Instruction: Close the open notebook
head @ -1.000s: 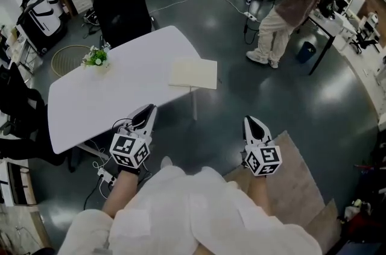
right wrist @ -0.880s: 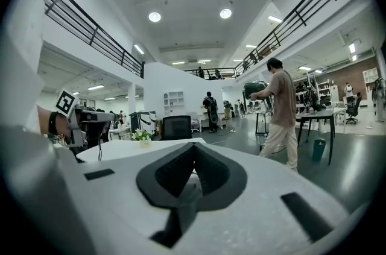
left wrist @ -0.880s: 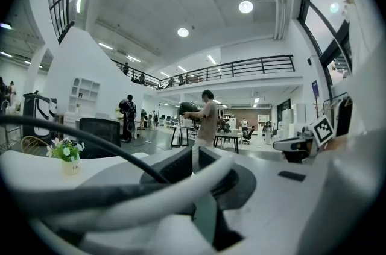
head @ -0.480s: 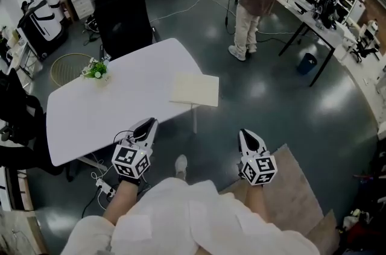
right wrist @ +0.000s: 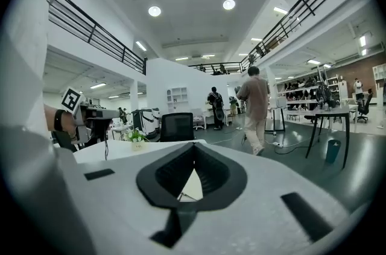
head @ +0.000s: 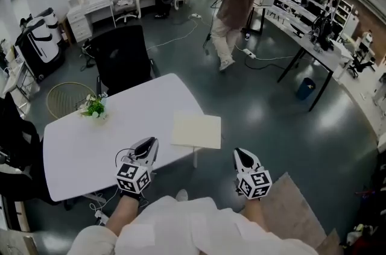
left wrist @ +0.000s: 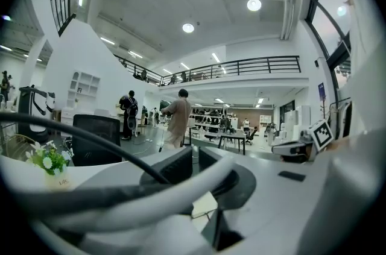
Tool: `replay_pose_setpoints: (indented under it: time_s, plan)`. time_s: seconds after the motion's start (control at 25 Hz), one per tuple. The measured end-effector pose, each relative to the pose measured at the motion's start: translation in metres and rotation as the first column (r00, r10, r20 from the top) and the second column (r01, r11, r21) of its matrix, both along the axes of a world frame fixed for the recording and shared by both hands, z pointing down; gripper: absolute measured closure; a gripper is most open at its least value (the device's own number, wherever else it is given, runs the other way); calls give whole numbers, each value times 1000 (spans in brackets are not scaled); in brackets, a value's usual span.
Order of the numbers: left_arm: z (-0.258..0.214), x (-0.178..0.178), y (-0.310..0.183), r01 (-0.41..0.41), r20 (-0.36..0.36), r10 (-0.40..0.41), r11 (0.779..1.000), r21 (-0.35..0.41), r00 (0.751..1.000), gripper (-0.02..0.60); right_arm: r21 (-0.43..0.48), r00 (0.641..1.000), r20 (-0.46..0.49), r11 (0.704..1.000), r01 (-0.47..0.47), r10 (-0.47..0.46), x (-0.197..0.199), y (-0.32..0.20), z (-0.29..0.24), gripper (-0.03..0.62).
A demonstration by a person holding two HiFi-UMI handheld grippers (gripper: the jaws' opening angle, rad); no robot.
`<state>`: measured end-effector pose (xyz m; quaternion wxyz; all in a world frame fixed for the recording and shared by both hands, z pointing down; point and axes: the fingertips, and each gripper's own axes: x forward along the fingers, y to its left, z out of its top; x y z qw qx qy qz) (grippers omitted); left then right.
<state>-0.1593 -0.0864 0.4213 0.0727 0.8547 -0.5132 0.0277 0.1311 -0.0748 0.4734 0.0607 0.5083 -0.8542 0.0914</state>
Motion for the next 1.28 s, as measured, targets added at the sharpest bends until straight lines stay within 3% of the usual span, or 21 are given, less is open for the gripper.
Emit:
replay_pose_setpoints:
  time_s: [0.56, 0.88, 1.28]
  plan:
    - [18, -12, -98, -57, -3, 57, 998, -16, 998, 551, -12, 999, -42, 1000, 25, -26, -43, -107, 27, 589]
    - [19, -3, -136, -66, 2, 66, 998, -20, 998, 551, -35, 1000, -25, 999, 17, -18, -33, -149, 37, 585]
    - [24, 28, -165, -38, 8, 38, 998, -45, 999, 551, -84, 996, -41, 994, 72, -75, -10, -192, 54, 571]
